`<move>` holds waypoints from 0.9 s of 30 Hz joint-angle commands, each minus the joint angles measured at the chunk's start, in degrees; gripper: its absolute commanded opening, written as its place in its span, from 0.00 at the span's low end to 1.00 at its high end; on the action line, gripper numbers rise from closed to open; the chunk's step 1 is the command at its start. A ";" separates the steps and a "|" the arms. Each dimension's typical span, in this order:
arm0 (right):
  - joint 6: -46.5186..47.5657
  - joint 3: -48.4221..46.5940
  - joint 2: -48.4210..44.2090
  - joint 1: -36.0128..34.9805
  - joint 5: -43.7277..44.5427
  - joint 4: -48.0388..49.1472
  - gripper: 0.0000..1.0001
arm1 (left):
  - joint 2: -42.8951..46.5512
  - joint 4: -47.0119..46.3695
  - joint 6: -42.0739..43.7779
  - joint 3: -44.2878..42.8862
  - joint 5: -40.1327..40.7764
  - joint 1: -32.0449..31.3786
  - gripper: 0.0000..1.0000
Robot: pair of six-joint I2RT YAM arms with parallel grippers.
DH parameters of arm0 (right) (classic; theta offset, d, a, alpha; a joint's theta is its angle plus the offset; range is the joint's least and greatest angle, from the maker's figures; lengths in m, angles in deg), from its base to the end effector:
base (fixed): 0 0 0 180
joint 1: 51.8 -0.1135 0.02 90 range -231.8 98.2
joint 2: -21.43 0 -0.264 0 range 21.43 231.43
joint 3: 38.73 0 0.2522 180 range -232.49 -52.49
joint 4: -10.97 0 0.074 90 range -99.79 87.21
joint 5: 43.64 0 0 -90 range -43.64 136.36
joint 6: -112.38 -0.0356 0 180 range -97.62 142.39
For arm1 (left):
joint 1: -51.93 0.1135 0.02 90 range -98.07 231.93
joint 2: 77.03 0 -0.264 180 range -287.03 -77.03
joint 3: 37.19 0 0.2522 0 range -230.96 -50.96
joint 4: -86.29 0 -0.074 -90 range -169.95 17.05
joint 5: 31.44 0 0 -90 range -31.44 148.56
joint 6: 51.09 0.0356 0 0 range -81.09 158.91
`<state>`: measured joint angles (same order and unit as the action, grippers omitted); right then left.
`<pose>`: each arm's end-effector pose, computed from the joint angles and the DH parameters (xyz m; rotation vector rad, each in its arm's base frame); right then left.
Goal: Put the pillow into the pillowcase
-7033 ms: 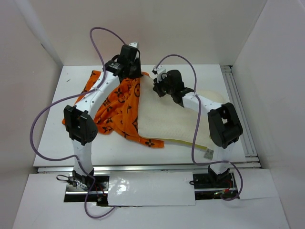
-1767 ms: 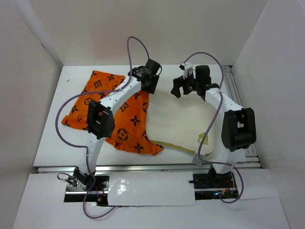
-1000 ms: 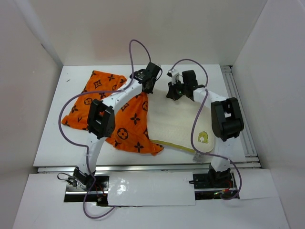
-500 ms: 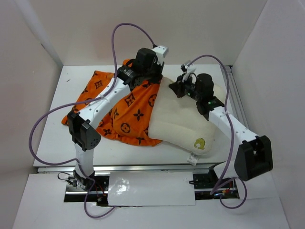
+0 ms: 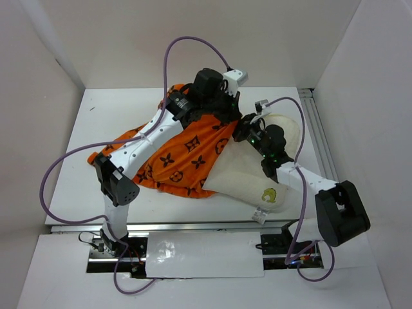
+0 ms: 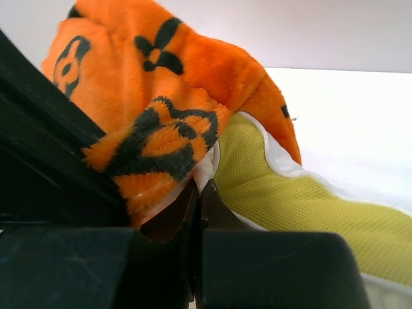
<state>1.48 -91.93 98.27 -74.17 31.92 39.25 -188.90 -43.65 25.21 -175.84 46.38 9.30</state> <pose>0.2732 0.1220 0.2782 -0.2298 1.5271 0.7919 0.3212 -0.3058 0.4291 0.6555 1.9610 -0.8350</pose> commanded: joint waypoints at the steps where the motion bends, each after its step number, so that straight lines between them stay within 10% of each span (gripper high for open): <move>1: -8.01 1.21 1.11 -2.94 1.16 8.96 0.00 | 1.31 -7.19 -2.39 0.59 -14.00 -3.51 0.00; 11: -6.53 -2.47 6.22 -1.72 3.80 1.67 0.00 | -2.46 -7.99 -2.82 1.83 -15.05 -2.91 0.00; 19: -6.33 -10.56 1.56 3.29 17.32 -38.66 0.72 | -10.64 -6.67 -8.71 1.31 -9.52 6.94 0.00; 23: -4.24 -13.81 -0.19 5.49 17.34 -51.17 0.90 | -14.50 -7.20 -9.25 -1.93 -6.10 7.65 0.02; 27: -3.53 -16.36 -3.62 6.63 17.34 -55.66 1.00 | -16.88 -7.81 -9.25 -3.26 -6.62 7.65 0.27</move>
<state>-3.24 -104.26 98.90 -68.40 47.90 -7.74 -206.65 -48.09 17.15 -174.74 41.61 18.19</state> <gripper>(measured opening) 0.996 0.237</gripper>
